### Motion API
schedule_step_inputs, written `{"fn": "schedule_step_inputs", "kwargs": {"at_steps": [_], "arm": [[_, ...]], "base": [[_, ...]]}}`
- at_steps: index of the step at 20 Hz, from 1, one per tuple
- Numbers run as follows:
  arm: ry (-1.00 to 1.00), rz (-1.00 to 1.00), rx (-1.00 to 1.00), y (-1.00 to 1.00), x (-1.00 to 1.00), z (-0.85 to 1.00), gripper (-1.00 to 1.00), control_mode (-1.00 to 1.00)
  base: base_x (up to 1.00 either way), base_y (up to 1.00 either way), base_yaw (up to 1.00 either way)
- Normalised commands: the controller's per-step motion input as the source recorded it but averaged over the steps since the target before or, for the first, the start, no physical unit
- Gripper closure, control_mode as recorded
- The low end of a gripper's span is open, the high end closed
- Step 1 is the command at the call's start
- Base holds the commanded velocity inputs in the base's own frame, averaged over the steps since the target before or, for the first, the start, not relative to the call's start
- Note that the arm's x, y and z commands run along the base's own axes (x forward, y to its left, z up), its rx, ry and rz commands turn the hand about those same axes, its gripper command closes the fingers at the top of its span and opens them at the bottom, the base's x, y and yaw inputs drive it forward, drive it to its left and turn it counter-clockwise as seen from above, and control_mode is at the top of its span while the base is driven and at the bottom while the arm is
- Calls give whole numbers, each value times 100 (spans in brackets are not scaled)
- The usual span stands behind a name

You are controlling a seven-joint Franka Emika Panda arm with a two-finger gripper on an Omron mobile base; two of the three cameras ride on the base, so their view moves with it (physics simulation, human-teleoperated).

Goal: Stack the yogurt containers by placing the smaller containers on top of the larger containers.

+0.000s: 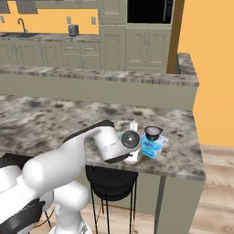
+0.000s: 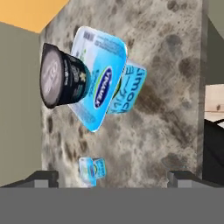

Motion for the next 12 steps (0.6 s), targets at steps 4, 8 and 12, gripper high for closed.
{"fn": "schedule_step_inputs", "kwargs": {"at_steps": [4,8,12], "arm": [[25,0,-19,86,1,0,-100,-100],[23,0,-15,66,9,0,-100,-100],[19,4,-9,49,33,2,-100,-100]], "base": [[0,0,0],[0,0,0],[0,0,0]]}}
